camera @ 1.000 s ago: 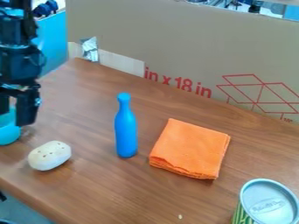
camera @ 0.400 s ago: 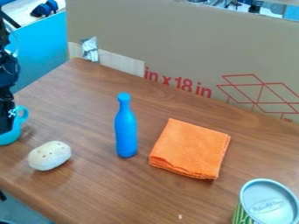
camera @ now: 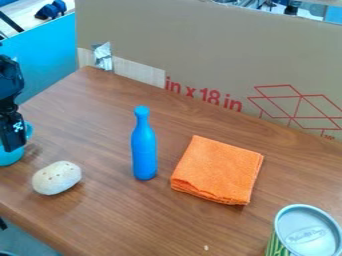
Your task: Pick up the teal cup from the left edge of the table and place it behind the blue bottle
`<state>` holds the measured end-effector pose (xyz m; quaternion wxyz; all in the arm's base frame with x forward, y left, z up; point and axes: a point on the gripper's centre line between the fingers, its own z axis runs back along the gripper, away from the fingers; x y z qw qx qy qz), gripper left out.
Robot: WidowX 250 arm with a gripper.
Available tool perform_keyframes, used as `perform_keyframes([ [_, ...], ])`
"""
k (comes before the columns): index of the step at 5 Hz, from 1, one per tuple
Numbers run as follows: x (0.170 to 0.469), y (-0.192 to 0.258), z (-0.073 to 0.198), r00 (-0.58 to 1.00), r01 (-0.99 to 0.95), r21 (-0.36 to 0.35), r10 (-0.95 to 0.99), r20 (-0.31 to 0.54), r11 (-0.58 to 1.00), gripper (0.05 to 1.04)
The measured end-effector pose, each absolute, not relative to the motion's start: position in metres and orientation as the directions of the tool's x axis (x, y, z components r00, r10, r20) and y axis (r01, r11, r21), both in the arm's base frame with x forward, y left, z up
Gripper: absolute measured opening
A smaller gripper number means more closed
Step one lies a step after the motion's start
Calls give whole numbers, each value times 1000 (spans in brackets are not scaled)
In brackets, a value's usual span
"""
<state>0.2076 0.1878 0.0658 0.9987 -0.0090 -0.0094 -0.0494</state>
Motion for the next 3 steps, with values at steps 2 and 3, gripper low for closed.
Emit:
perform_keyframes([
  [2,211,185,58,995,97,-4,-97,-18,995,1007],
  [3,211,187,48,995,84,-8,-85,-44,996,1007],
])
